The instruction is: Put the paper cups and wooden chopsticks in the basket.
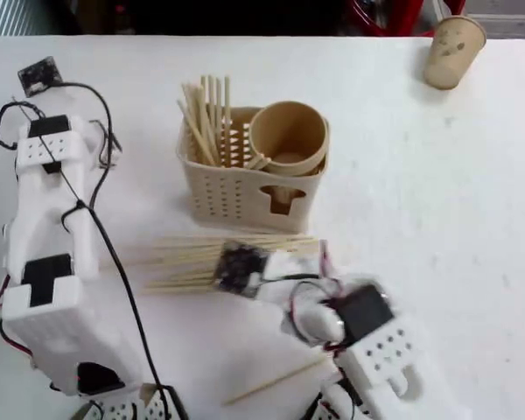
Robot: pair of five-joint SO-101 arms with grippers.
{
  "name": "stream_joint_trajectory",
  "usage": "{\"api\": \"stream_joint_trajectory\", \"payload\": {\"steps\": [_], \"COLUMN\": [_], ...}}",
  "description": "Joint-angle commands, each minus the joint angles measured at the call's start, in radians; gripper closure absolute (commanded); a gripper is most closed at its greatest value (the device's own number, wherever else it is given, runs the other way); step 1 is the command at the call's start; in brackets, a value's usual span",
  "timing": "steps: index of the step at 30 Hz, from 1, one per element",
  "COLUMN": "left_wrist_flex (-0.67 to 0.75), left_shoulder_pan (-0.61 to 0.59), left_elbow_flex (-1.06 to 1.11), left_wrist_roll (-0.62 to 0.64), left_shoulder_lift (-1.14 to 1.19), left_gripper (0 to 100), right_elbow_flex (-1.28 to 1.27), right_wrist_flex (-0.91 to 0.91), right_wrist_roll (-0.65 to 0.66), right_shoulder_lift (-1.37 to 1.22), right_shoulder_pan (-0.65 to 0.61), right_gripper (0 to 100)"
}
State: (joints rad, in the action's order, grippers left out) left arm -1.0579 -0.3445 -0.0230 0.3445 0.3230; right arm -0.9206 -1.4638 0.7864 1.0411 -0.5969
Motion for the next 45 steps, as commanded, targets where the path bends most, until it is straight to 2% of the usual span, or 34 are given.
{"api": "stream_joint_trajectory", "payload": {"steps": [1, 4, 9, 18, 24, 29, 36, 42, 45], "left_wrist_flex": [0.02, 0.072, 0.141, 0.149, 0.15, 0.15, 0.146, 0.146, 0.144], "left_shoulder_pan": [-0.021, -0.038, -0.053, -0.054, -0.051, -0.053, -0.053, -0.053, -0.053], "left_elbow_flex": [-0.055, -0.037, -0.006, -0.015, -0.015, -0.014, -0.012, -0.009, -0.009], "left_wrist_roll": [0.071, 0.101, 0.107, 0.104, 0.104, 0.104, 0.104, 0.104, 0.104], "left_shoulder_lift": [0.005, 0.016, 0.05, 0.076, 0.076, 0.076, 0.076, 0.076, 0.076], "left_gripper": [83, 83, 83, 83, 83, 83, 83, 83, 83], "right_elbow_flex": [0.109, 0.143, 0.135, 0.132, 0.137, 0.141, 0.141, 0.132, 0.107], "right_wrist_flex": [0.104, 0.213, 0.386, 0.662, 0.673, 0.688, 0.684, 0.607, 0.613], "right_wrist_roll": [-0.031, -0.028, 0.06, 0.064, 0.06, 0.041, 0.02, 0.068, 0.069], "right_shoulder_lift": [-0.263, -0.418, -0.63, -0.862, -0.926, -0.966, -0.947, -0.878, -0.88], "right_shoulder_pan": [-0.151, -0.209, -0.269, -0.174, -0.173, -0.157, -0.088, -0.076, -0.077], "right_gripper": [88.7, 86.5, 86.4, 86.5, 87.2, 98.5, 98.1, 97.2, 90.6]}}
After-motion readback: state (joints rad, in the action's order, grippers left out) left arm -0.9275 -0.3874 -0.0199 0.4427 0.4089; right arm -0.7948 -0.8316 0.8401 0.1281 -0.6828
